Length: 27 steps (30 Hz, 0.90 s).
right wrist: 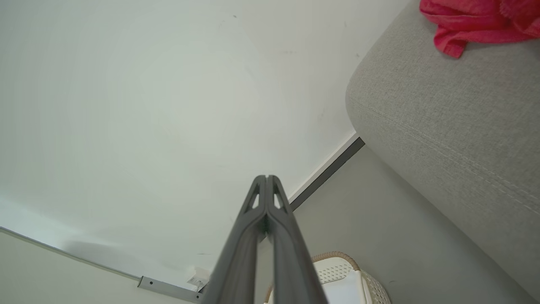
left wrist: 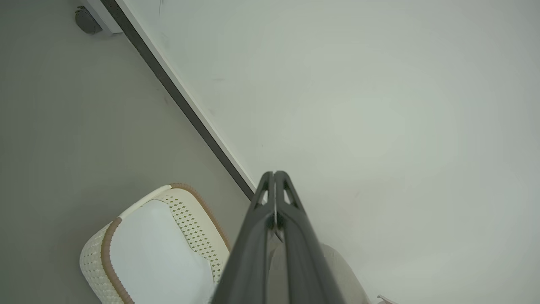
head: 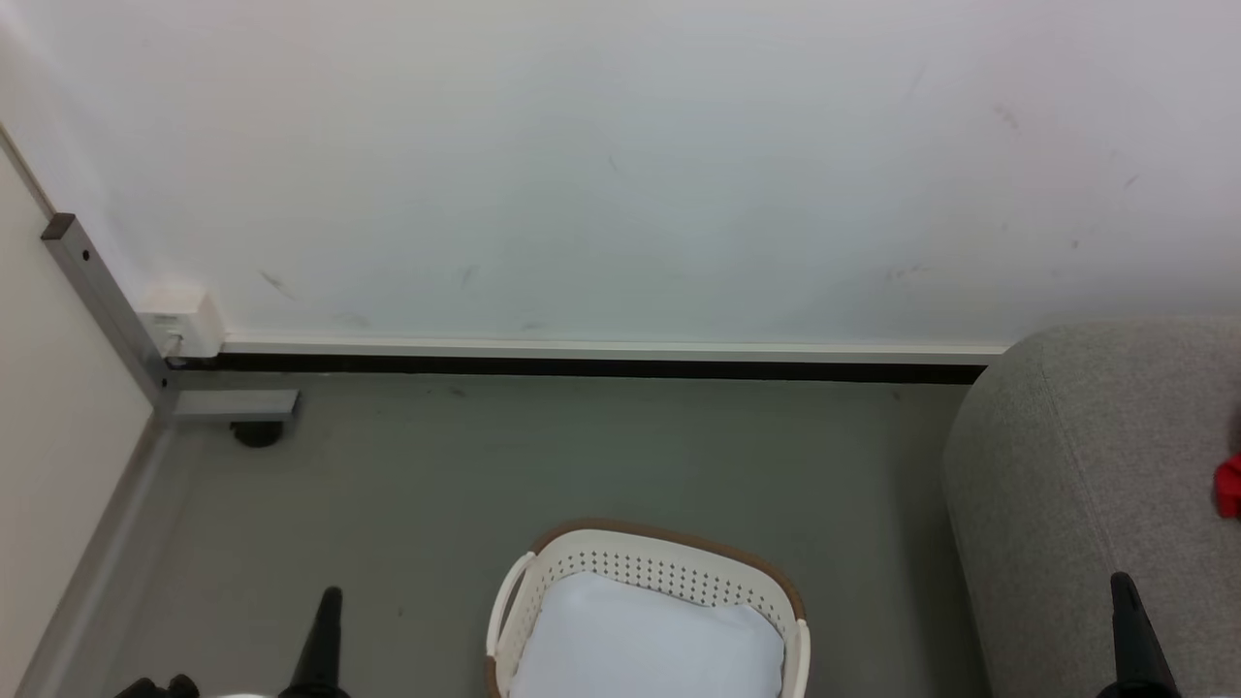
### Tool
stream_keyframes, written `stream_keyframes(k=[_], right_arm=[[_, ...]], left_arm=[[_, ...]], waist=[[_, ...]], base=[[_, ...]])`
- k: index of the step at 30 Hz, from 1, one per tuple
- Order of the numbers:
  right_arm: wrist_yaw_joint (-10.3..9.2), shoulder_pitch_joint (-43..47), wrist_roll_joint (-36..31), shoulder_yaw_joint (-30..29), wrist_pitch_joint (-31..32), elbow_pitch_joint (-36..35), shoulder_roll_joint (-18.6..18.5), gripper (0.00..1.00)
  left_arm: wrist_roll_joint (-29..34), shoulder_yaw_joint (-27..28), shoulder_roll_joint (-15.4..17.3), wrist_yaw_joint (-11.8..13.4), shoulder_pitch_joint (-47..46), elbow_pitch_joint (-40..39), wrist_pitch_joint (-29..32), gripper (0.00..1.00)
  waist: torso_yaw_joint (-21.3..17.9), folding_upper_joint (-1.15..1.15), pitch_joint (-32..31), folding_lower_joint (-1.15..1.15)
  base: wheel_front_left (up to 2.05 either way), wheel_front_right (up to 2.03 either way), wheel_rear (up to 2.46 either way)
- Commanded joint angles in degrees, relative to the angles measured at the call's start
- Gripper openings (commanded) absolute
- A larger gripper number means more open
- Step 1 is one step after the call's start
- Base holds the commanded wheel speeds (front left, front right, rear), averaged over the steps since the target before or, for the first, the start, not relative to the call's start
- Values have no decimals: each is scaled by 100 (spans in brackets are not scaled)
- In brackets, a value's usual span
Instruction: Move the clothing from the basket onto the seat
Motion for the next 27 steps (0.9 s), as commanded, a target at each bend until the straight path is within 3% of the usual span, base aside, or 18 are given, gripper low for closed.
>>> stream_keyframes(k=[1, 27], right_arm=[[-6, -172, 203, -21, 42, -24, -67, 0], [-8, -471, 1705, -49, 419, 156, -82, 0]], left_arm=[[-193, 42, 39, -39, -129, -58, 46, 0], [-1616, 222, 47, -99, -339, -67, 422, 0]], waist=[[-2, 0, 7, 0], [-36, 0, 106, 0]], base=[[0, 0, 0], [0, 0, 0]])
